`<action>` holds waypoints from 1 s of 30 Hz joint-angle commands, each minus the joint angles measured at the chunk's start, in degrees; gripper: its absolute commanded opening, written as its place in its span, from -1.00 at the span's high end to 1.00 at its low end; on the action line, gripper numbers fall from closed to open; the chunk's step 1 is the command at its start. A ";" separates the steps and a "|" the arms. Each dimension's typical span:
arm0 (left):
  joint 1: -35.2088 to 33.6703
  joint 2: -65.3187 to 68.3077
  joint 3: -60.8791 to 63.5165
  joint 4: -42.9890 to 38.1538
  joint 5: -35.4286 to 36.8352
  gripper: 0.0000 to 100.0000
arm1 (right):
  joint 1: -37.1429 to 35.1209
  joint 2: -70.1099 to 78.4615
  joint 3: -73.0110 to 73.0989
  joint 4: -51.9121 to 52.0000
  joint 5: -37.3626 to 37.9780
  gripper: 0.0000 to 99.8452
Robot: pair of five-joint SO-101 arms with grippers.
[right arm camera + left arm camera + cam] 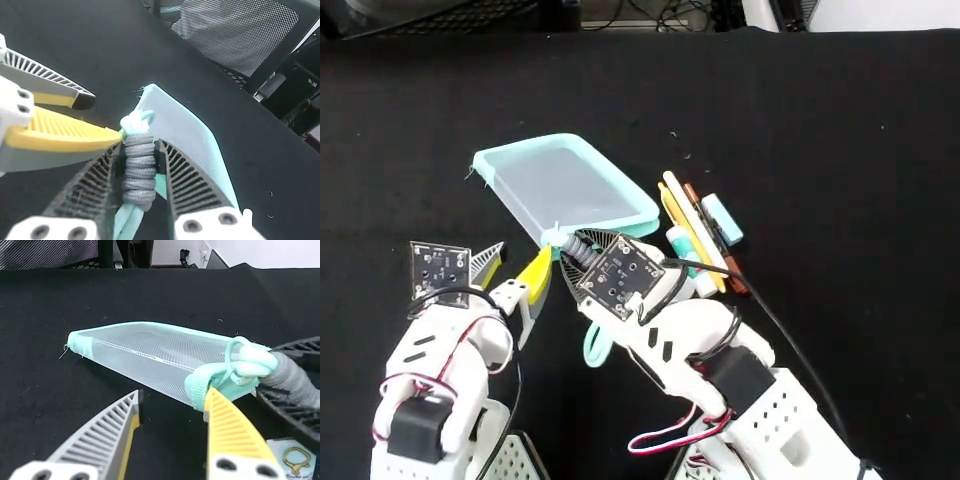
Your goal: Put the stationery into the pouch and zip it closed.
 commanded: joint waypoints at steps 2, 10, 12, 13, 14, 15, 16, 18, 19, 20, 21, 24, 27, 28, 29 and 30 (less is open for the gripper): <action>0.75 -0.18 -4.62 1.41 0.35 0.56 | -0.62 -0.75 0.04 -0.44 0.35 0.98; 5.05 -0.18 -0.48 -1.05 0.18 0.56 | -0.62 -0.75 0.04 -0.44 0.35 0.98; 4.97 -0.18 1.54 -3.16 0.00 0.56 | -0.62 -0.75 0.04 -0.35 0.35 0.98; 4.97 -0.18 2.59 -4.04 -0.09 0.56 | -0.62 -0.75 0.04 -0.35 0.35 0.98; 4.88 -0.09 3.30 -4.75 -0.09 0.56 | -0.62 -0.75 0.04 -0.18 0.35 0.98; 4.79 -0.09 3.91 -5.45 -0.09 0.56 | -0.62 -0.84 0.04 -0.09 0.35 0.98; 3.91 -0.09 4.26 -6.07 -0.09 0.56 | -0.62 -0.92 0.04 -0.09 0.35 0.98; 1.27 -0.09 4.44 -7.21 -0.09 0.56 | -0.62 -1.01 0.04 0.00 0.35 0.98; -0.22 -0.09 4.44 -7.65 -0.09 0.56 | -0.62 -1.01 0.04 0.00 0.35 0.98; -1.54 -0.09 4.44 -8.00 0.00 0.56 | -0.62 -1.01 0.04 0.00 0.35 0.98; -2.24 -0.09 4.35 -8.00 0.00 0.56 | -0.62 -0.92 0.04 0.00 0.35 0.98; -2.59 -0.09 4.35 -8.00 0.00 0.56 | -0.62 -0.84 0.04 0.00 0.35 0.98; -2.59 -0.09 4.35 -8.00 0.00 0.56 | -0.62 -0.84 0.13 0.00 0.35 0.98; -2.59 -0.09 4.35 -8.00 0.00 0.56 | -0.62 -0.84 0.13 0.00 0.35 0.98; -2.59 -0.09 4.35 -8.00 0.00 0.56 | -0.62 -0.84 0.13 0.00 0.35 0.98; -2.59 -0.09 4.35 -8.00 0.00 0.56 | -0.62 -0.84 0.13 0.00 0.35 0.98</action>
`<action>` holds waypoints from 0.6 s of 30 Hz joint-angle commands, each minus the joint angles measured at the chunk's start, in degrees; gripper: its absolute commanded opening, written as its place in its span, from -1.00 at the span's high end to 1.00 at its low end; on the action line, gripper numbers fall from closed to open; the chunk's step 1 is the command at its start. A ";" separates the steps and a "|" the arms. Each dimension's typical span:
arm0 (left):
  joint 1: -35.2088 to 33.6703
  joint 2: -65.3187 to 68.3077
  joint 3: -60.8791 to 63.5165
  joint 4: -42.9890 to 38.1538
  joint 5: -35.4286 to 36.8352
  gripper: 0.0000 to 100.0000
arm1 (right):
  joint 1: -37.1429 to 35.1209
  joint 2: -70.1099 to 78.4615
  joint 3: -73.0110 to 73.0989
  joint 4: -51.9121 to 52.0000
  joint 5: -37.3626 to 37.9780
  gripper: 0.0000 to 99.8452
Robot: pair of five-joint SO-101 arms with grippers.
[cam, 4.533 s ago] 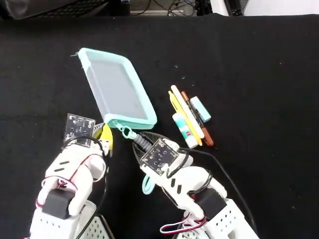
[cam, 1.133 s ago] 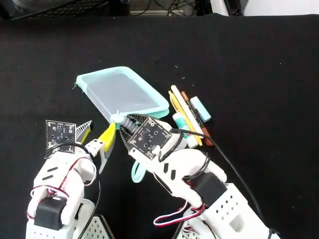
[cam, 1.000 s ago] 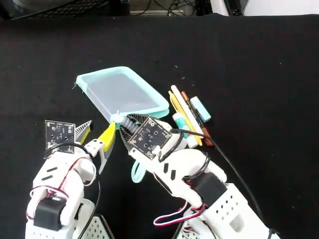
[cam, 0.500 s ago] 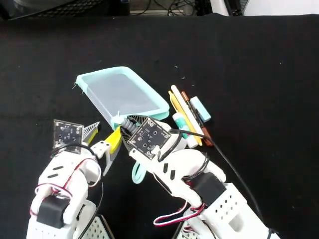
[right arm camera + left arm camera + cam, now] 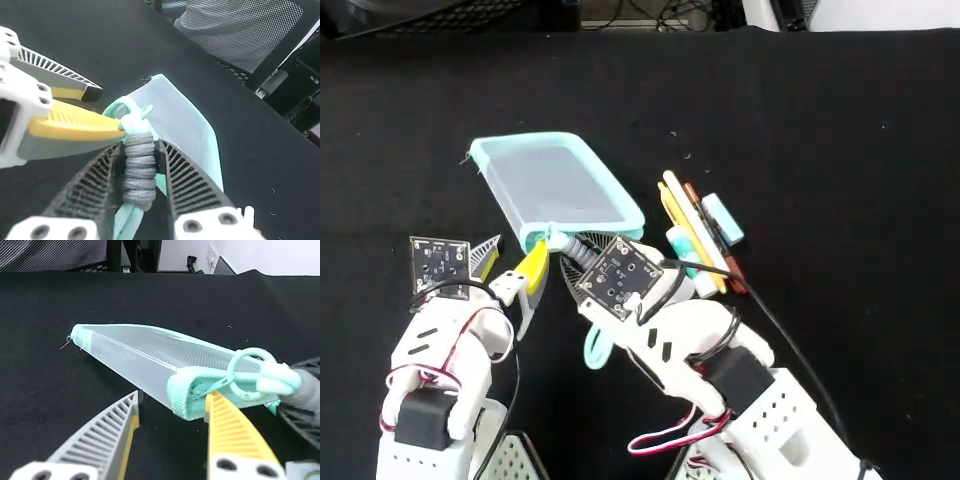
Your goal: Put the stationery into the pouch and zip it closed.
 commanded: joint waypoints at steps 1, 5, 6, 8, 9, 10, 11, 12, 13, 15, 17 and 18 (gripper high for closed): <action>-0.57 -0.09 -0.48 -1.32 -0.09 0.56 | -0.62 -0.75 -0.22 0.00 0.35 0.98; -0.57 -0.09 -1.01 -0.88 -0.18 0.62 | -0.62 -0.84 1.10 0.00 0.44 0.98; -0.57 -0.09 -1.10 -1.05 -0.18 0.69 | -0.62 -0.84 1.36 -0.09 0.44 0.98; -0.57 -0.09 -1.54 -1.23 -0.18 0.82 | -0.62 -0.92 1.45 -0.09 0.44 0.98; -0.57 -0.09 -1.71 -1.32 -0.35 0.88 | -0.62 -1.01 1.45 -0.09 0.44 0.98; -0.57 -0.09 -2.24 -1.32 -1.14 0.91 | -0.62 -1.01 1.54 -0.09 0.44 0.98; -0.57 -0.09 -2.42 -1.23 -2.46 0.92 | -0.62 -1.01 1.54 0.00 0.44 0.98; -0.57 -0.09 -2.51 -1.14 -3.52 0.93 | -0.53 -1.01 1.63 0.09 0.44 0.98; -0.57 -0.09 -2.42 -1.14 -4.13 0.94 | -0.44 -1.01 1.89 0.18 0.44 0.98; -0.57 -0.09 -2.42 -1.23 -4.31 0.94 | -0.44 -1.27 2.51 1.05 0.44 0.98; -0.75 -0.09 -2.42 -1.23 -4.31 0.94 | -0.35 -1.27 2.77 2.46 0.44 0.98; -0.92 -0.09 -2.42 -1.23 -4.31 0.94 | -0.35 -1.27 2.77 3.16 0.44 0.98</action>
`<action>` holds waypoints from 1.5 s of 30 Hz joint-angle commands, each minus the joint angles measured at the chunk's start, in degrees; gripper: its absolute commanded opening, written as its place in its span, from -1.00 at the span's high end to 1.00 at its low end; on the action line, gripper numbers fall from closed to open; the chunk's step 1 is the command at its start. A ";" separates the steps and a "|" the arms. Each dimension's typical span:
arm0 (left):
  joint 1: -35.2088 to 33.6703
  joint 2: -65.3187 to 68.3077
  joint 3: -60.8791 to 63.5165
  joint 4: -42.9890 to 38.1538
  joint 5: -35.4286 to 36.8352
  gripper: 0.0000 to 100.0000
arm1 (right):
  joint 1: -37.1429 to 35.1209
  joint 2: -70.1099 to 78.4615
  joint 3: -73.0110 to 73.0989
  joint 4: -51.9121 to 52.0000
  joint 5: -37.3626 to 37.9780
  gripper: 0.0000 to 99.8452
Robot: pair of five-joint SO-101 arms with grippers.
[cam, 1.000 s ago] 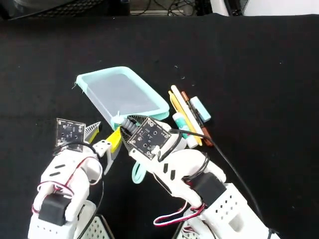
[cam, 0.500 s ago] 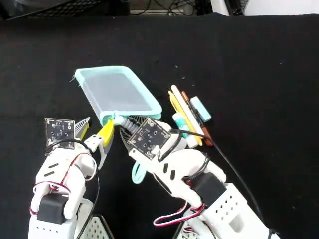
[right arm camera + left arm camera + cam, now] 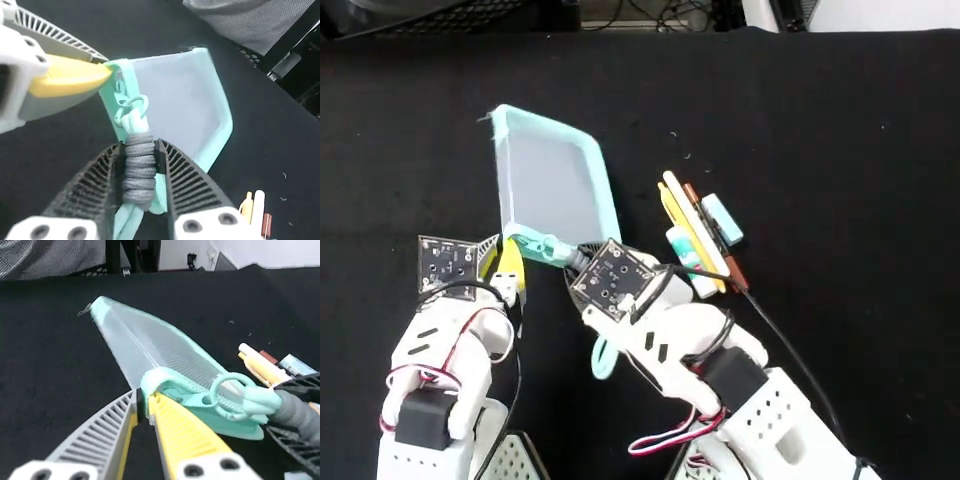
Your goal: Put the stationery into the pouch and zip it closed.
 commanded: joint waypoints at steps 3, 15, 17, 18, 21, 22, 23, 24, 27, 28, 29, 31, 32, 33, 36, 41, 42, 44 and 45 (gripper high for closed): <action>-1.01 -0.09 -2.33 -1.23 -0.44 0.94 | 0.35 -1.36 -0.40 2.29 0.53 0.98; -5.49 -0.09 -2.33 -2.20 -0.35 0.94 | 14.59 -1.45 -0.57 -2.02 1.41 0.98; -5.93 -0.09 -2.24 -2.73 -0.35 0.94 | 14.68 -1.45 -0.75 -2.64 -1.76 0.98; -5.93 -0.09 -2.24 -2.81 -0.35 0.94 | 14.68 -1.45 -0.75 -3.16 -2.90 0.98; -5.76 -0.09 -2.24 -2.64 -0.35 0.94 | 14.86 -1.45 -0.75 -4.57 -5.36 0.98; -5.58 -0.09 -2.24 -2.55 -0.35 0.94 | 15.47 -1.45 -0.75 -5.01 -6.33 0.98; -5.49 -0.09 -2.33 -2.46 -0.35 0.94 | 16.35 -1.45 -0.75 -5.54 -7.47 0.98; -5.49 -0.09 -2.59 -2.37 -0.35 0.94 | 17.41 -1.71 -0.75 -6.07 -8.62 0.98; -5.49 -0.09 -4.00 -0.79 -0.35 0.94 | 18.55 -4.79 -0.48 -6.07 -9.67 0.98; -5.41 -0.09 -4.97 0.09 -0.35 0.94 | 17.93 -6.20 -0.31 -5.63 -9.67 0.98; -5.41 -0.09 -6.02 0.97 -0.35 0.94 | 17.14 -7.69 -0.22 -4.57 -9.67 0.98; -5.41 -0.09 -8.31 3.43 -0.35 0.94 | 15.12 -10.86 0.04 -2.64 -9.58 0.98; -5.41 -0.09 -9.45 4.75 -0.35 0.94 | 14.42 -12.53 0.22 -1.85 -9.41 0.98; -5.41 -0.09 -10.77 6.07 -0.53 0.94 | 13.89 -14.11 0.31 -1.05 -8.44 0.98; -5.49 -0.09 -14.73 9.85 -0.79 0.94 | 12.75 -18.07 0.31 1.58 -4.57 0.98; -5.49 0.35 -16.40 10.81 -0.79 0.94 | 11.08 -20.09 1.71 2.46 -3.52 0.98; -5.49 0.35 -16.13 10.64 -0.79 0.94 | 10.99 -20.09 1.98 2.46 -3.52 0.98; -5.49 0.44 -14.55 9.32 -0.79 0.89 | 10.99 -20.09 2.15 2.46 -3.52 0.98; -5.49 0.44 -13.49 8.70 -0.53 0.83 | 10.99 -20.09 2.15 2.46 -3.52 0.98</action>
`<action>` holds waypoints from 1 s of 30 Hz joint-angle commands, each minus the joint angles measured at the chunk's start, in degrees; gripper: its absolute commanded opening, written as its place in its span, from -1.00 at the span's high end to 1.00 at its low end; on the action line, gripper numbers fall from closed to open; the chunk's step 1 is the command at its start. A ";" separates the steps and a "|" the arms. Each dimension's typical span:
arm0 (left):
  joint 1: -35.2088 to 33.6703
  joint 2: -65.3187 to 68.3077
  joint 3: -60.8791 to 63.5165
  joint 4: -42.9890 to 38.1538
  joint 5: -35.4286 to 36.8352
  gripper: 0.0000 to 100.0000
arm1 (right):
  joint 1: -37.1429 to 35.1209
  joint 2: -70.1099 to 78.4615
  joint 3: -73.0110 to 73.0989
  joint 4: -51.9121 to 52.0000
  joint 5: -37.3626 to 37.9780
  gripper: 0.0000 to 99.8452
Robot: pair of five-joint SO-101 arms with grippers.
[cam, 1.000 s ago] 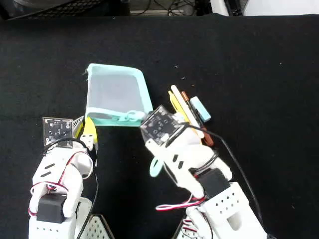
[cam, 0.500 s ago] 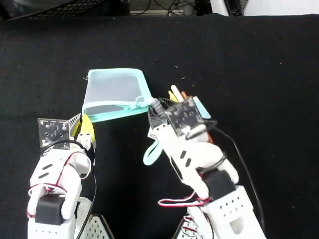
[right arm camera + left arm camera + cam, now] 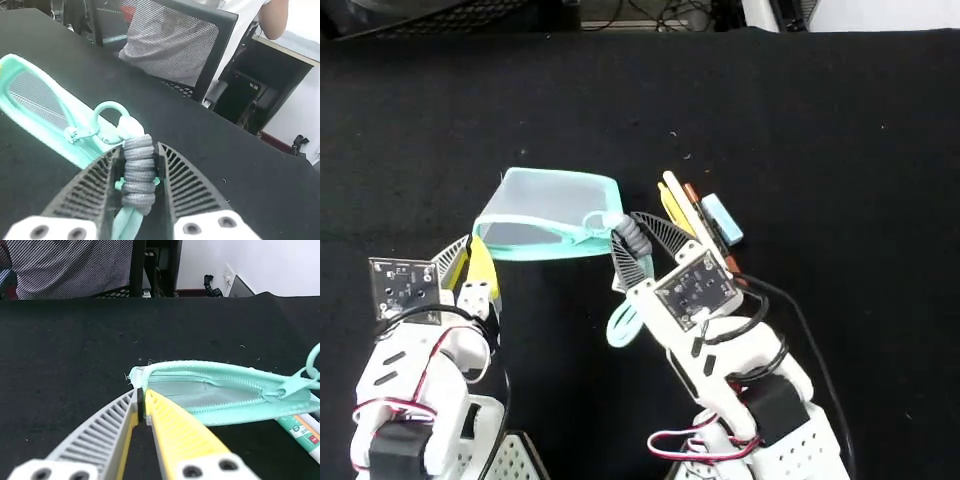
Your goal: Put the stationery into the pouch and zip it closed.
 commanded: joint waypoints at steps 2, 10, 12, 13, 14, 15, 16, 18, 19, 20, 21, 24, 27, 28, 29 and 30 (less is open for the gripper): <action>-0.84 0.35 1.63 -2.02 -0.09 0.70 | -0.53 -0.75 -0.22 0.00 0.35 0.98; -0.84 0.35 2.15 -2.02 -0.44 0.65 | -0.53 -0.75 -0.22 0.00 0.35 0.98; -0.92 0.35 3.12 -3.16 -0.44 0.65 | -0.53 -0.75 -0.22 0.00 0.35 0.98; -1.19 0.35 4.18 -4.22 -0.44 0.65 | -0.53 -0.75 -0.22 0.09 0.35 0.98; -1.19 0.35 5.32 -5.54 -0.44 0.65 | -0.53 -0.75 -0.22 0.09 0.35 0.98; -1.27 0.35 6.55 -6.77 -0.44 0.65 | -0.53 -0.75 -0.22 0.18 0.35 0.98; -1.27 0.35 7.69 -7.91 -0.44 0.65 | -0.53 -0.75 -0.22 0.18 0.35 0.98; -1.27 0.35 8.84 -9.14 -0.44 0.65 | -0.53 -0.75 -0.22 0.35 0.35 0.98; -1.27 0.35 8.92 -9.23 -0.35 0.65 | -0.53 -0.75 -0.13 0.35 0.35 0.98; -1.27 0.26 8.48 -8.88 -0.18 0.65 | -0.53 -0.75 -0.04 0.35 0.35 0.98; -1.27 0.26 8.04 -8.53 -0.09 0.69 | -0.44 -0.84 0.31 0.09 0.35 0.98; -0.92 -0.09 5.93 -7.12 -0.44 0.93 | -0.26 -1.01 0.92 0.00 0.35 0.98; -1.27 -0.18 3.74 -5.80 -0.09 0.94 | -0.18 -1.27 0.75 0.00 0.35 0.98; -1.36 -0.18 3.30 -5.63 -0.09 0.95 | 0.18 -1.27 0.75 0.00 0.35 0.98; -1.36 -0.18 3.03 -5.54 -0.09 0.94 | 0.79 -1.27 0.75 0.00 0.35 0.98; -1.36 -0.18 3.03 -5.54 -0.09 0.94 | 1.49 -1.27 0.57 0.00 0.35 0.98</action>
